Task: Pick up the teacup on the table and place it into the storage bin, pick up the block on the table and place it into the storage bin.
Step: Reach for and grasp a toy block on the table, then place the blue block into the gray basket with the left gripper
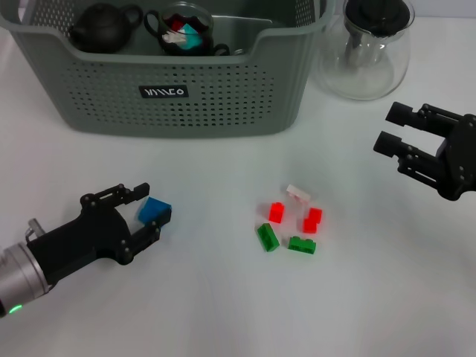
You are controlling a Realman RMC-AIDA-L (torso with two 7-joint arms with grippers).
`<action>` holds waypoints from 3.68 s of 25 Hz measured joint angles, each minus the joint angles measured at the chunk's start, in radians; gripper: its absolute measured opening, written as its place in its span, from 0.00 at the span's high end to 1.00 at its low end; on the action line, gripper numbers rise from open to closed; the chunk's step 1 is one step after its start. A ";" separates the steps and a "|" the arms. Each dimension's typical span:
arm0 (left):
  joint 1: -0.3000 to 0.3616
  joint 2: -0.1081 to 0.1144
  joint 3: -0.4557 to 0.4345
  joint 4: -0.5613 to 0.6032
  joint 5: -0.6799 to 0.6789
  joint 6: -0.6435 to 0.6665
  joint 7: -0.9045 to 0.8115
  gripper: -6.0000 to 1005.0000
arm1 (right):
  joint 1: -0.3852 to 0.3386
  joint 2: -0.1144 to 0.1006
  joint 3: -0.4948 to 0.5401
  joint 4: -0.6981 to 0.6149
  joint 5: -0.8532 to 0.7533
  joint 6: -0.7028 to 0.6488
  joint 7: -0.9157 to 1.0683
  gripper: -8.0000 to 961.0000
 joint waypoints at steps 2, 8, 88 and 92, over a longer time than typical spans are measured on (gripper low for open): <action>0.004 -0.002 -0.001 -0.003 0.000 -0.010 0.000 0.51 | 0.000 0.000 0.002 0.000 0.000 0.000 0.000 0.43; 0.007 -0.005 -0.004 -0.023 0.000 -0.076 0.004 0.38 | 0.000 0.000 0.003 0.000 -0.001 0.000 0.000 0.43; -0.565 0.178 0.554 0.534 0.078 -0.226 -1.454 0.60 | -0.004 0.005 0.004 0.000 0.000 -0.018 -0.001 0.43; -0.574 0.144 0.638 0.535 0.170 -0.359 -1.535 0.60 | -0.003 0.004 0.004 0.000 0.000 -0.018 -0.001 0.43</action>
